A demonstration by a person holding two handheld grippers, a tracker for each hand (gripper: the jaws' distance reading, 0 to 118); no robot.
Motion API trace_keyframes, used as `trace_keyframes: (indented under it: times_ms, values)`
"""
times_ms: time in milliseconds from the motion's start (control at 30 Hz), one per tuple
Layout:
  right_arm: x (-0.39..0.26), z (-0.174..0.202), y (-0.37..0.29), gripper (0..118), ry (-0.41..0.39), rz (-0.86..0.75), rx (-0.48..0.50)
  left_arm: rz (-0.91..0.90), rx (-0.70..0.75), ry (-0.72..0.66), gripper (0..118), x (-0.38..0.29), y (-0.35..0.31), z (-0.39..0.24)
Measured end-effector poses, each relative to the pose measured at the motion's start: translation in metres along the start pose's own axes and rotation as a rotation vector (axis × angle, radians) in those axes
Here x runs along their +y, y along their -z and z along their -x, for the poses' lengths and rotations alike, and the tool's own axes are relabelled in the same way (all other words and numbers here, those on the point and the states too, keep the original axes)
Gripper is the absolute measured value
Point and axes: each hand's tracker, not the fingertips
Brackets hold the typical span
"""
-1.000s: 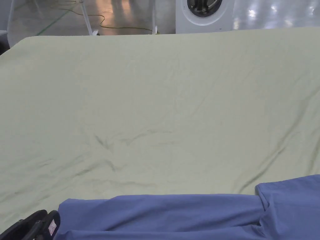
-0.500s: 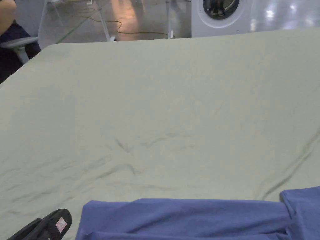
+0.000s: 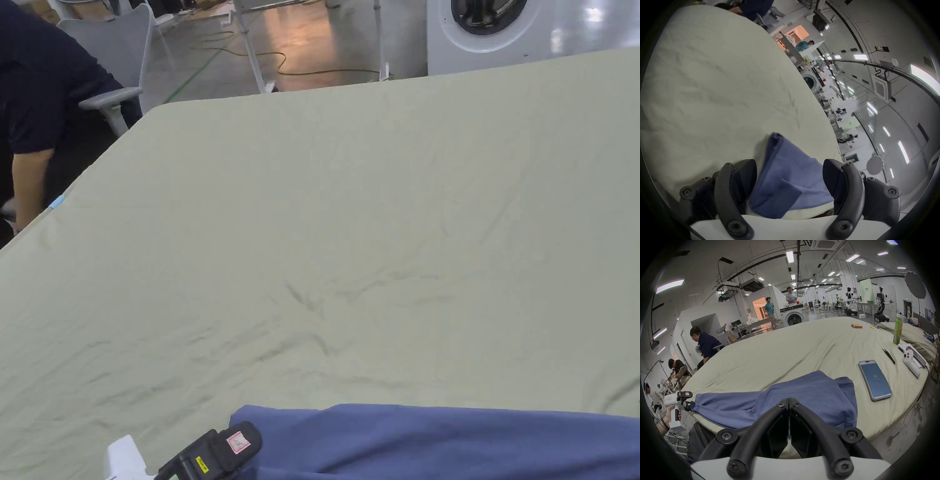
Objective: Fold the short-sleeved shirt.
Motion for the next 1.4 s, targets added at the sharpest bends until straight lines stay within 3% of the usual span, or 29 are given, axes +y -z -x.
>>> trace_keyframes:
  times_ms: [33,67,167,233,533,733,833,967,1133,1300,1400]
  values:
    - [-0.001,-0.001,0.000,0,0.002,0.000,0.001,-0.005,-0.002,-0.002,84,-0.002,0.004,-0.001]
    - [-0.001,-0.003,0.000,0,0.006,0.000,0.001,-0.011,-0.001,-0.008,73,-0.002,0.008,-0.002]
    - [-0.004,-0.006,0.000,0,0.023,0.005,-0.010,0.006,0.012,-0.042,13,-0.001,0.019,-0.005]
    - [-0.007,-0.008,0.000,0,0.034,0.006,-0.011,0.015,0.043,-0.024,7,-0.002,0.023,-0.005]
    - [-0.015,-0.016,0.002,0,0.079,0.015,-0.006,-0.100,0.057,-0.037,1,0.018,-0.008,-0.019]
    - [-0.015,-0.020,0.006,0,0.095,0.006,0.006,-0.264,0.169,0.092,1,0.053,-0.066,-0.044]
    - [-0.014,-0.019,0.008,0,0.109,-0.005,0.019,-0.241,0.200,0.180,1,0.055,-0.073,-0.066]
    - [-0.013,-0.017,0.010,0,0.122,-0.021,0.034,-0.164,0.190,0.270,1,0.028,-0.044,-0.105]
    - [-0.013,-0.012,0.007,0,0.130,-0.036,0.029,-0.042,0.043,0.315,1,-0.025,0.023,-0.150]
    - [-0.020,-0.014,-0.002,0,0.180,-0.056,0.005,0.162,0.058,0.417,1,-0.073,0.097,-0.169]
    - [-0.025,-0.015,-0.007,0,0.160,-0.052,-0.023,0.209,0.010,0.381,7,-0.089,0.114,-0.176]
